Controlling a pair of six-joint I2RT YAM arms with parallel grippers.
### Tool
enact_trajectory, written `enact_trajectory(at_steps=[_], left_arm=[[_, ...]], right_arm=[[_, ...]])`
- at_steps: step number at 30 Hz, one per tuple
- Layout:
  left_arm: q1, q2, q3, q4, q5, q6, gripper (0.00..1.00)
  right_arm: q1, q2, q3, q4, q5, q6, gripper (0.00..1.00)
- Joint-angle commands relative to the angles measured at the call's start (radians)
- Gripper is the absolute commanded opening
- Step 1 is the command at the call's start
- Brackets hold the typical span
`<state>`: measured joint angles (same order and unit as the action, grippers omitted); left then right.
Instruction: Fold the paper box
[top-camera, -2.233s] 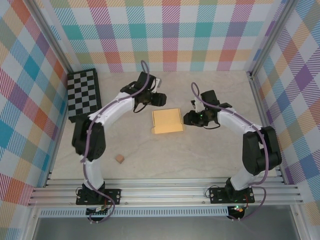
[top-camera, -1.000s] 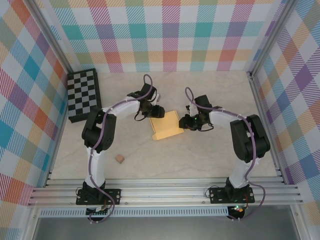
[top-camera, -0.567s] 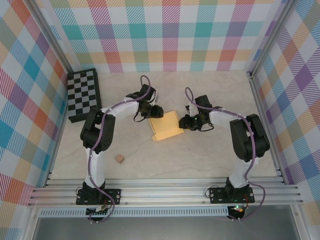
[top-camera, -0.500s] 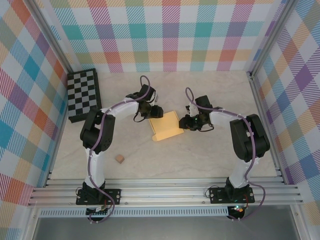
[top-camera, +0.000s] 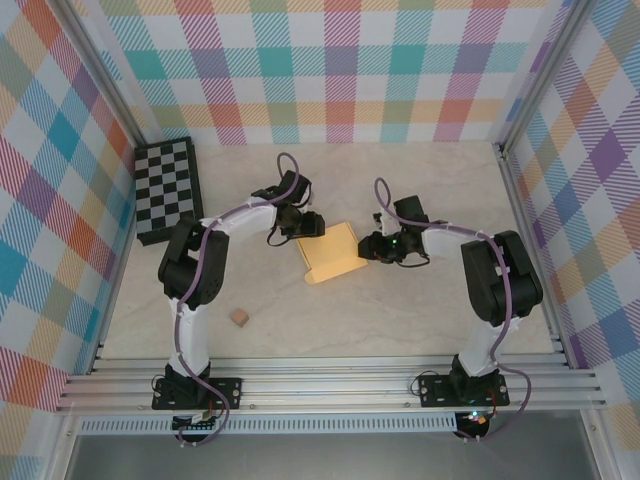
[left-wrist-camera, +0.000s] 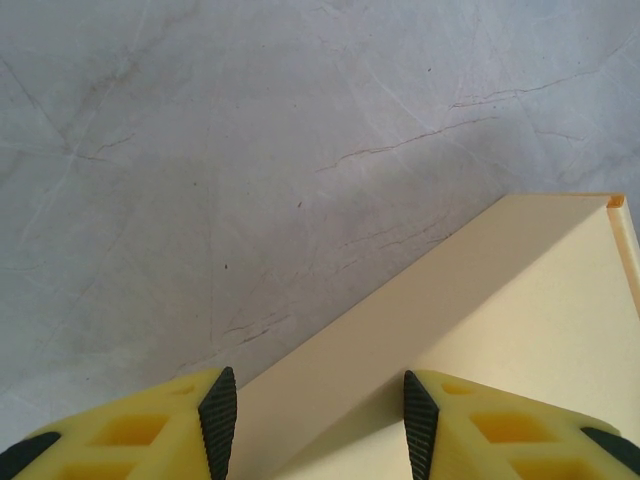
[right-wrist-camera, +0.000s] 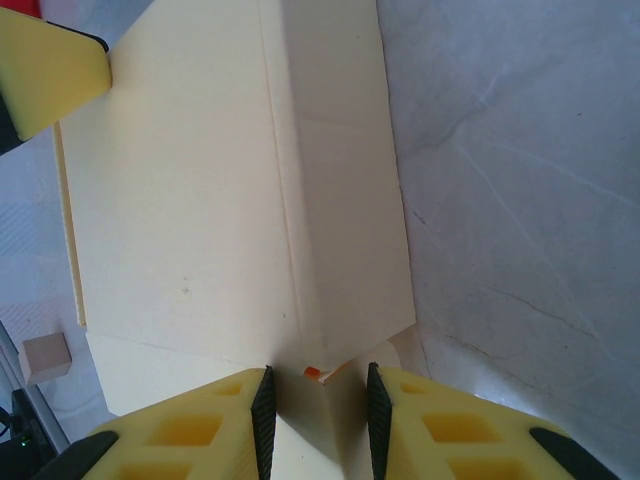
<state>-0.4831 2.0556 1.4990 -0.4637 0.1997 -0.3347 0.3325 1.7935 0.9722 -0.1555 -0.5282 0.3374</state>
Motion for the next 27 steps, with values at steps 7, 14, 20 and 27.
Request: enact_trajectory(at_steps=[7,14,20,27], left_arm=[[0.011,0.04,-0.067,-0.12,-0.049,-0.057,0.48],[0.014,0.038,-0.068,-0.109,-0.033,-0.074,0.48],[0.014,0.038,-0.068,-0.104,-0.019,-0.089,0.48],[0.02,0.046,-0.066,-0.119,-0.033,-0.081,0.48]], right_arm=[[0.007,-0.038,-0.09,-0.03,-0.044,0.036,0.34],[0.007,-0.035,-0.118,0.044,-0.085,0.079,0.32],[0.007,-0.033,-0.137,0.081,-0.103,0.107,0.3],[0.005,-0.033,-0.185,0.067,-0.063,0.068,0.31]])
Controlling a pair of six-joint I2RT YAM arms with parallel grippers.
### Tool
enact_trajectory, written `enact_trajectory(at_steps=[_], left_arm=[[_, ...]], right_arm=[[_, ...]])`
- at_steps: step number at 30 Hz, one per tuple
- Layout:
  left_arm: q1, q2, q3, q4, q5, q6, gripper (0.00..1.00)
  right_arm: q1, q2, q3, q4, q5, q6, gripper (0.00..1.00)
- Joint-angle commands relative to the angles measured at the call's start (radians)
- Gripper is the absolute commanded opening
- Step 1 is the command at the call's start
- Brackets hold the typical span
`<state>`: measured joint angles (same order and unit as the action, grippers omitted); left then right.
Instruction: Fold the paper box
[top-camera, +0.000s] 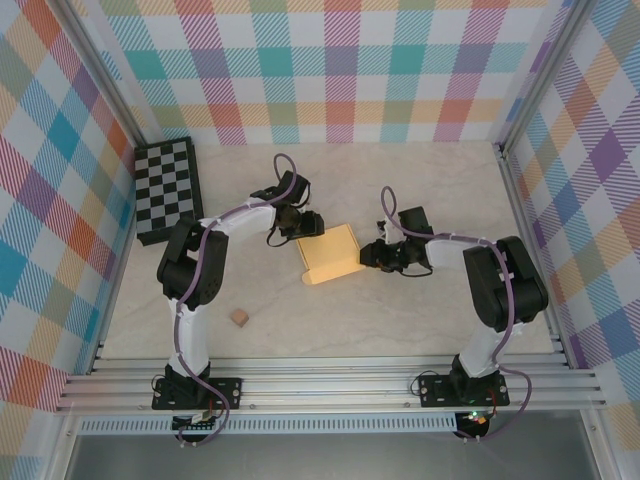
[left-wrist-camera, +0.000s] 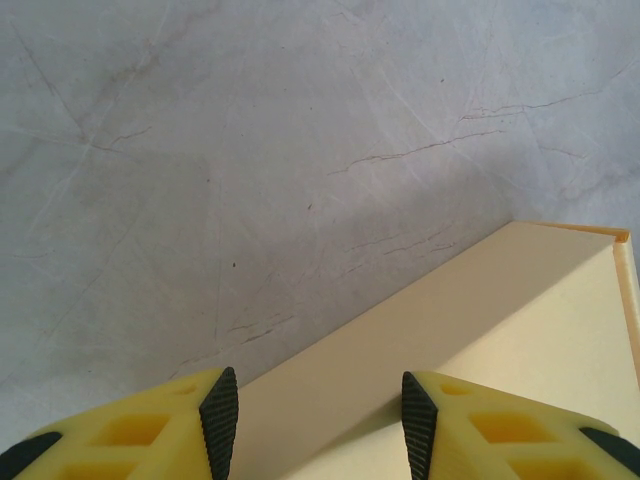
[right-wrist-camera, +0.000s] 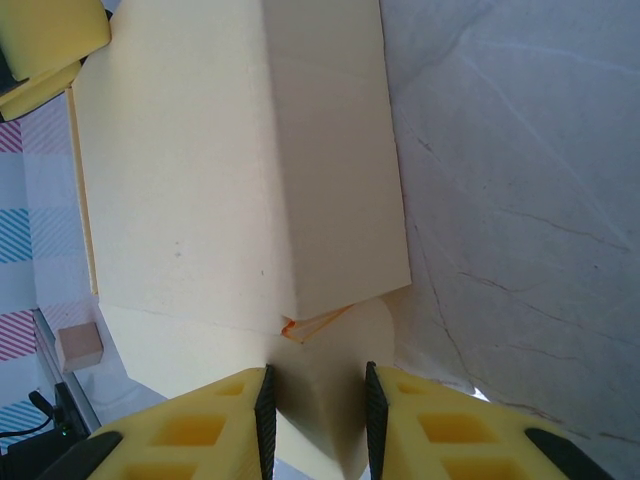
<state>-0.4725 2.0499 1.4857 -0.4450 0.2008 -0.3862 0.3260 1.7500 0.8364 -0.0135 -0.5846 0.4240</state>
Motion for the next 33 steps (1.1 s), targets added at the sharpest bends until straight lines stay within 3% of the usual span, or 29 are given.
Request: enact_trajectory(at_steps=[1,9,16,20,26,33], left_arm=[[0.01,0.053,-0.053,-0.137,-0.033,-0.029,0.48],[0.011,0.057,-0.053,-0.138,-0.029,-0.025,0.48],[0.011,0.055,-0.051,-0.145,-0.026,-0.02,0.48],[0.011,0.047,-0.056,-0.152,-0.033,-0.028,0.48],[0.011,0.038,-0.056,-0.162,-0.049,-0.026,0.49],[0.025,0.03,-0.072,-0.175,-0.098,-0.113,0.49]], right_arm=[[0.011,0.012,-0.049,-0.073,-0.008,-0.019,0.31],[0.008,0.024,-0.031,-0.127,0.123,-0.024,0.3],[-0.017,0.077,-0.038,-0.062,0.083,0.029,0.27],[-0.024,0.033,-0.054,0.006,0.043,0.063,0.28],[-0.025,-0.012,0.016,-0.11,0.066,0.038,0.29],[-0.017,-0.197,0.033,-0.291,0.154,0.04,0.34]])
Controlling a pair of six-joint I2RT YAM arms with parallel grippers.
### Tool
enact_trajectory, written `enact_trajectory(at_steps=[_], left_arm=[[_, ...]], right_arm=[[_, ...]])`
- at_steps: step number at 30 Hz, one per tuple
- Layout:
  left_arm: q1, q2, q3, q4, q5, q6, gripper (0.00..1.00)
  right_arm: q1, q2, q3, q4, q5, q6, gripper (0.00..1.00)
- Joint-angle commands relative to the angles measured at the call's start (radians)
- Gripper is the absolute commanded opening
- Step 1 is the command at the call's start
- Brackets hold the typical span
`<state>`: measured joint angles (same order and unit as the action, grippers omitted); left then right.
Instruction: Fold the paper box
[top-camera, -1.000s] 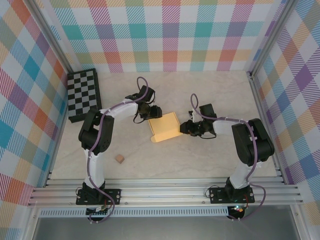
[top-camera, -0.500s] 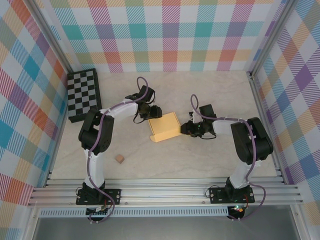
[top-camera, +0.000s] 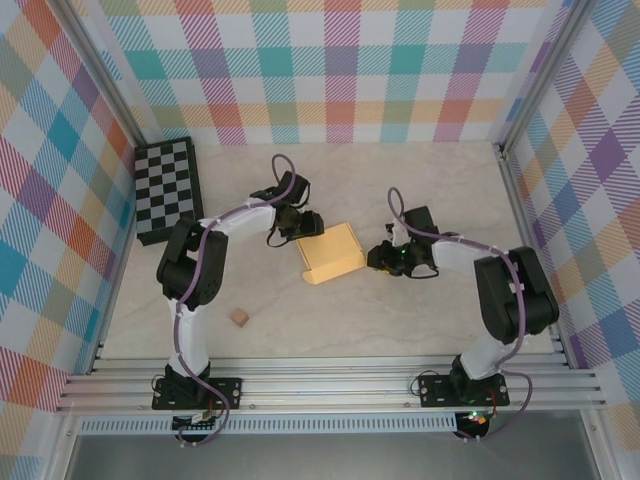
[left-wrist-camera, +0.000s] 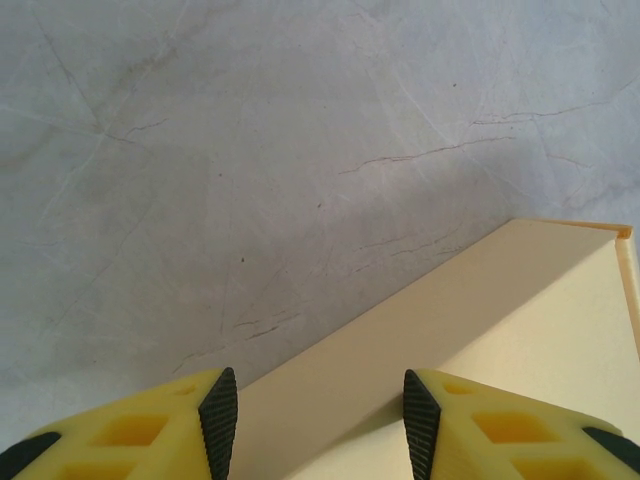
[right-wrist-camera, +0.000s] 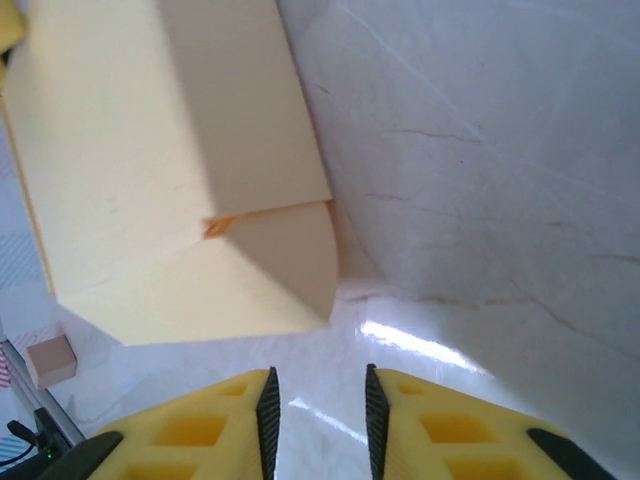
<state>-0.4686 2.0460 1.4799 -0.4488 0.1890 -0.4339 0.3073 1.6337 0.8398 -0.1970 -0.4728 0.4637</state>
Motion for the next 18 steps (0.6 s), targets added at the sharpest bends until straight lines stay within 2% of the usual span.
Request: enact_trajectory(at_steps=[1,7,11,14,18], left_arm=[[0.027,0.022,-0.087,-0.151,-0.076,-0.111,0.49],[0.028,-0.039,-0.189,-0.055,-0.052,-0.388,0.51],[0.013,-0.035,-0.149,-0.148,-0.128,-0.424,0.53],[0.01,-0.029,-0.131,-0.204,-0.153,-0.44,0.54],[0.01,-0.061,-0.175,-0.197,-0.156,-0.483,0.54]], right_arm=[[0.01,-0.112,0.026,-0.125,0.049,0.011,0.34],[0.159,-0.201,0.026,-0.138,0.128,0.043,0.34],[0.324,-0.193,0.05,-0.103,0.321,-0.171,0.42],[0.458,-0.152,0.027,0.0,0.512,-0.39,0.47],[0.499,-0.083,0.025,0.089,0.624,-0.397,0.51]])
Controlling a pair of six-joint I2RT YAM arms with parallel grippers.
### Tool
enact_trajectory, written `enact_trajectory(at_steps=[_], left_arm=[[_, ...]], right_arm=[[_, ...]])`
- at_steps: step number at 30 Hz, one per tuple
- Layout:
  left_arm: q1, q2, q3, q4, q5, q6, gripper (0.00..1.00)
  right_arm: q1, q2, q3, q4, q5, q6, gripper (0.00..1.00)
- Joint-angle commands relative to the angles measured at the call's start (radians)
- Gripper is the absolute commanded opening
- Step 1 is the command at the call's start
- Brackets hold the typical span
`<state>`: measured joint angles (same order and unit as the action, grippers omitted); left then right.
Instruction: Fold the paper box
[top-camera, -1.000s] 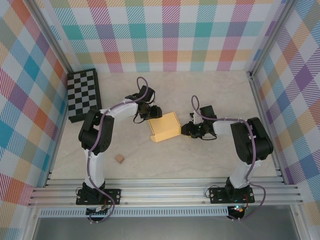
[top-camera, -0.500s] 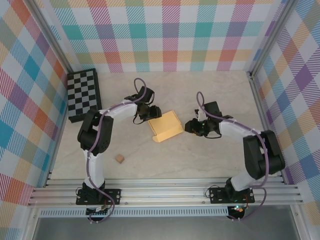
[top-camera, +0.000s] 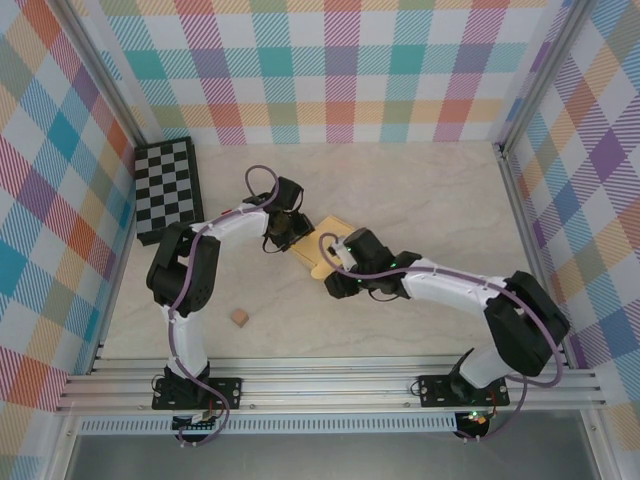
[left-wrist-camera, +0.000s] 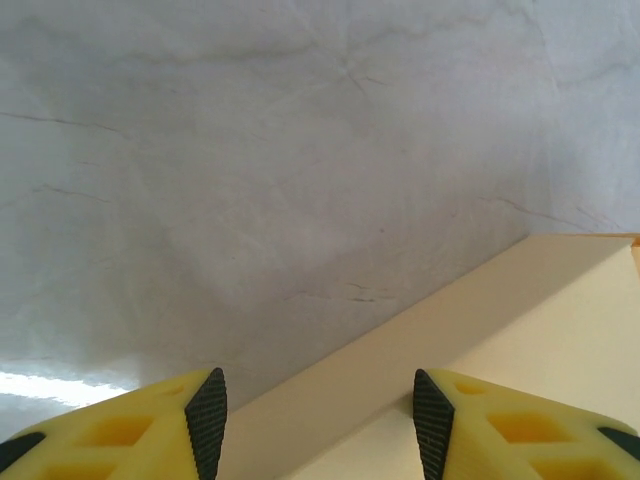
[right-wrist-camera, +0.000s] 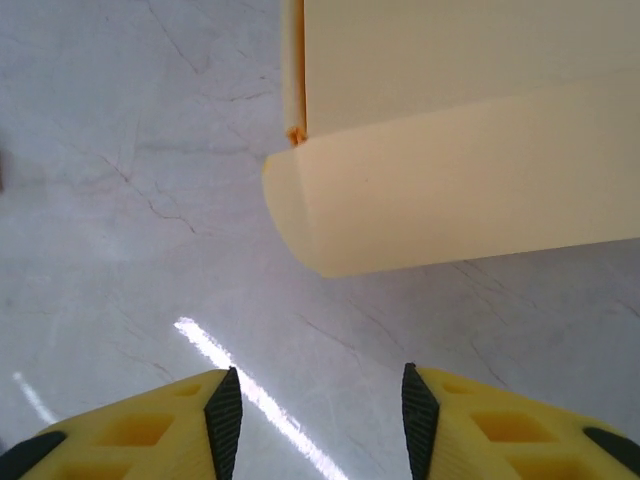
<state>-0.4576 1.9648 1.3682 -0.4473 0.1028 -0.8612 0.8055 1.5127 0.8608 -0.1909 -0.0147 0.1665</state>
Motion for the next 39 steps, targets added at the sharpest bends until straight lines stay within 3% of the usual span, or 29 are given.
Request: enact_trajectory(at_steps=[1,5,12,17,22,28,32,36,39], left_arm=[[-0.001,0.007,-0.075,-0.195,-0.073,-0.068,0.54],[-0.002,-0.025,-0.095,-0.199,-0.063,-0.091,0.55],[-0.002,-0.012,-0.055,-0.216,-0.042,-0.018,0.55],[0.029,-0.045,0.014,-0.26,-0.063,0.086,0.55],[0.037,-0.211,0.028,-0.268,-0.086,0.249,0.55],[0.013,-0.525,-0.195,-0.156,-0.019,0.327,0.56],[-0.09,-0.628,-0.245,-0.161,-0.055,0.279,0.6],[-0.164,-0.748,-0.379,-0.146,-0.105,0.142,0.59],[-0.207,-0.818,-0.522,-0.038,-0.059,0.02,0.46]], right_arm=[[0.008,0.05,0.006,0.098,0.193,-0.096,0.51],[0.046,0.08,0.037,0.106,0.279,-0.143,0.53],[0.038,-0.052,0.046,0.018,0.229,-0.148,0.54],[-0.07,-0.142,0.085,-0.084,0.149,-0.117,0.55],[-0.217,-0.135,0.153,-0.124,0.029,-0.128,0.56],[-0.352,0.118,0.447,-0.228,-0.139,-0.201,0.54],[-0.376,0.328,0.714,-0.325,-0.222,-0.17,0.54],[-0.376,0.541,1.0,-0.451,-0.338,-0.063,0.54],[-0.376,0.628,1.102,-0.462,-0.423,0.033,0.54]])
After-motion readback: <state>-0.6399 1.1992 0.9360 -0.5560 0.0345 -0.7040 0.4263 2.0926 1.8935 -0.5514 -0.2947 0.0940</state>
